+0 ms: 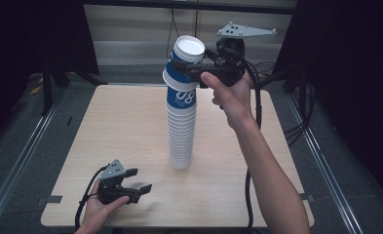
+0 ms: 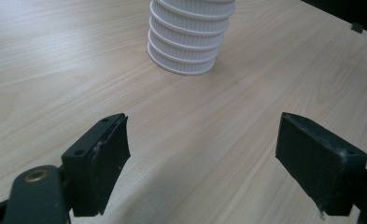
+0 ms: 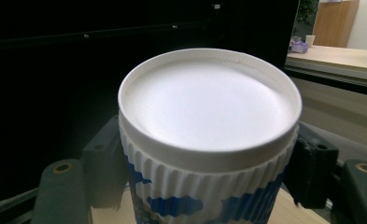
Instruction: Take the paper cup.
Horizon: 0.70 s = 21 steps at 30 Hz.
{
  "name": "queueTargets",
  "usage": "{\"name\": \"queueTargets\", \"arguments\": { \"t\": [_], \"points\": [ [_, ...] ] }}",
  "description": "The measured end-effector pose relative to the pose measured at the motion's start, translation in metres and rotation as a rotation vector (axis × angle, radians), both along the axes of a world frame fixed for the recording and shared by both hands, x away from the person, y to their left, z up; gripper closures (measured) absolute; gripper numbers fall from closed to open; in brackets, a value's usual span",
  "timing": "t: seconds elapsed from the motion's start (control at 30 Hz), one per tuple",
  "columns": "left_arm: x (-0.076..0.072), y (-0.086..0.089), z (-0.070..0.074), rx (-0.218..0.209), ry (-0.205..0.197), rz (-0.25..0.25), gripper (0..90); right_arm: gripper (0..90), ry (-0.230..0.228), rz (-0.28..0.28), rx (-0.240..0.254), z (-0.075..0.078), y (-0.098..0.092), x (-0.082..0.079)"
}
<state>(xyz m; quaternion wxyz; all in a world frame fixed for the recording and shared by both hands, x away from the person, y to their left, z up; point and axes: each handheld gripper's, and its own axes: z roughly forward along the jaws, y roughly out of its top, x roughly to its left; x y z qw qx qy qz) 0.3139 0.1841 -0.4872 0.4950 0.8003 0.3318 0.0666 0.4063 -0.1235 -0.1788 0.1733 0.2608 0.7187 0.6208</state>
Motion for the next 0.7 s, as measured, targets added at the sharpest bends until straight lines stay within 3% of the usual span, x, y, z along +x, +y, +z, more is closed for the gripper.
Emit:
{"name": "queueTargets", "arguments": {
  "t": [0.7],
  "points": [
    [0.000,0.000,0.000,0.003,0.001,0.002,17.3,28.0,-0.054,-0.012,0.078,0.007,-0.013,-0.008]
  ]
}}
